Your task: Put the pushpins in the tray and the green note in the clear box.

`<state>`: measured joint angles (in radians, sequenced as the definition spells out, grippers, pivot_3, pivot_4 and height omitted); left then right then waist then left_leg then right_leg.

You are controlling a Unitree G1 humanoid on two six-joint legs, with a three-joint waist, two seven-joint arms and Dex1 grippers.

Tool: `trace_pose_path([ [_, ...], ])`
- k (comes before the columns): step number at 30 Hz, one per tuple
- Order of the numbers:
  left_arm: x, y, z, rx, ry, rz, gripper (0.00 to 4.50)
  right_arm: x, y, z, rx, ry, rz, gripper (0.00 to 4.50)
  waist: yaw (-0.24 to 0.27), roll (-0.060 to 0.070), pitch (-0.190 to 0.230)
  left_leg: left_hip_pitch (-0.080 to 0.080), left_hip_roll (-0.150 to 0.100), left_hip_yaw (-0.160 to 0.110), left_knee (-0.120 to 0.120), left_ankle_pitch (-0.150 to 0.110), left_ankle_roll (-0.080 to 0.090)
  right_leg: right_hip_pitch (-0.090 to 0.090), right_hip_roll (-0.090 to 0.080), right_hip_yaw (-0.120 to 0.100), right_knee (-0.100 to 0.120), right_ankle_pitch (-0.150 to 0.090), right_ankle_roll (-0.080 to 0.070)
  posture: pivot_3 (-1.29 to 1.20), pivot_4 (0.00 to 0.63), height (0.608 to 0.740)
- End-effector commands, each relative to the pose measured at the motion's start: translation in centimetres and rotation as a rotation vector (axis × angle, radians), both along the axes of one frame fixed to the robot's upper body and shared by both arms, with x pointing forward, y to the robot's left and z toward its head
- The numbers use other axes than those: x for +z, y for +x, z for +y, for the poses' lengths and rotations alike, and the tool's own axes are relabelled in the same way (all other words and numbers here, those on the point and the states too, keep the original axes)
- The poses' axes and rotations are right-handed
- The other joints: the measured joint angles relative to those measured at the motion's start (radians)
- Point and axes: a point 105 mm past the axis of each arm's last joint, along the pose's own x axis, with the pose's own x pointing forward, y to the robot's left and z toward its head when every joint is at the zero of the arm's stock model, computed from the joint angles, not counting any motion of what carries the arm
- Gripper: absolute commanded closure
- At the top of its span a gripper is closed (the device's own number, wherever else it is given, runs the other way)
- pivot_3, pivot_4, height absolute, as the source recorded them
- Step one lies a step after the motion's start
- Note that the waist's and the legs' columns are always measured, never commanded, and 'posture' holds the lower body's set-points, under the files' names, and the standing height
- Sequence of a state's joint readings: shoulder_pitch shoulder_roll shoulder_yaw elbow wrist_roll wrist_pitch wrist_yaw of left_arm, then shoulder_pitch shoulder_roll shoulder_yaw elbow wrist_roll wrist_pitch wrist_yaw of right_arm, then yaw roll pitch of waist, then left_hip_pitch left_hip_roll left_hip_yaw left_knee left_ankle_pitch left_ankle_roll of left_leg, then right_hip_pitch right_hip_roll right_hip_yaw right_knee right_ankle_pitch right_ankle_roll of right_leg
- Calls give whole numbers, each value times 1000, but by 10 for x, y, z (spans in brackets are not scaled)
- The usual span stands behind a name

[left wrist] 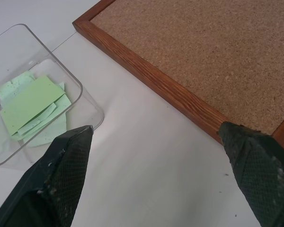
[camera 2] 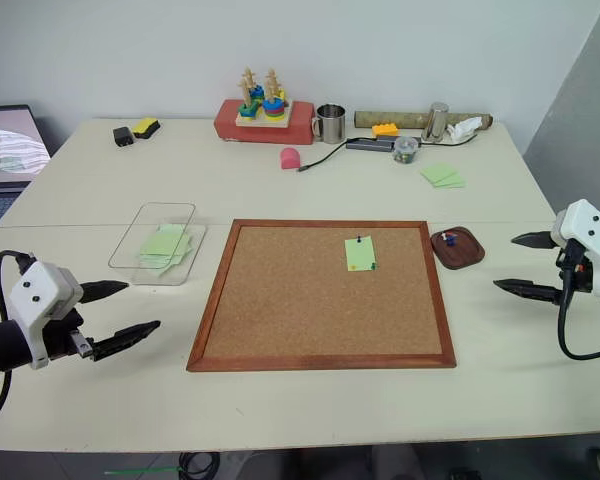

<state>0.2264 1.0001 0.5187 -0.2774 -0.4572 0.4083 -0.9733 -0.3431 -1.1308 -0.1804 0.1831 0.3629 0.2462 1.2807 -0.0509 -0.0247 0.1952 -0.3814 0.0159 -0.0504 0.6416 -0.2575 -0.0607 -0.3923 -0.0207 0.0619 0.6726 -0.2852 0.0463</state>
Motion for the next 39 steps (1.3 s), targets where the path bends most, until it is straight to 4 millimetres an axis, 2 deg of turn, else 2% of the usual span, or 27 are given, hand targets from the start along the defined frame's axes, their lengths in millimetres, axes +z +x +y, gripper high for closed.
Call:
trace_pose_path([
  [1,14,0,-1,-18,27,-53,0,12,1,2,14,-15,-46,66,0,0,0,0,0,0,0,0,0,0,0,0,0,0,0,0,150,740],
  [16,15,7,-3,-12,11,-65,0,5,1,4,20,-34,-41,66,0,0,0,0,0,0,1,0,0,0,0,0,1,2,-3,0,150,740],
  [19,18,14,-6,-16,-9,-90,0,5,0,8,29,-15,-49,66,0,0,0,0,0,0,1,0,0,0,0,0,1,2,-3,0,150,740],
  [28,17,22,-33,-123,-46,-74,0,11,-5,18,34,30,-97,66,1,0,0,0,-1,0,2,0,0,0,0,0,3,2,-3,0,150,740],
  [36,22,33,-69,-243,-114,-85,0,12,-11,24,34,60,-98,66,3,0,0,0,-1,-1,3,0,0,0,0,0,4,2,-3,0,150,740],
  [37,22,34,-75,-266,-125,-81,358,12,-12,25,37,64,-97,0,3,0,0,0,-1,-1,3,0,0,0,0,0,4,2,-3,0,150,740],
  [39,21,37,-87,-305,-141,-80,692,12,-13,28,42,75,-97,0,3,0,0,0,-1,-1,3,0,0,0,0,0,5,2,-3,0,150,740],
])
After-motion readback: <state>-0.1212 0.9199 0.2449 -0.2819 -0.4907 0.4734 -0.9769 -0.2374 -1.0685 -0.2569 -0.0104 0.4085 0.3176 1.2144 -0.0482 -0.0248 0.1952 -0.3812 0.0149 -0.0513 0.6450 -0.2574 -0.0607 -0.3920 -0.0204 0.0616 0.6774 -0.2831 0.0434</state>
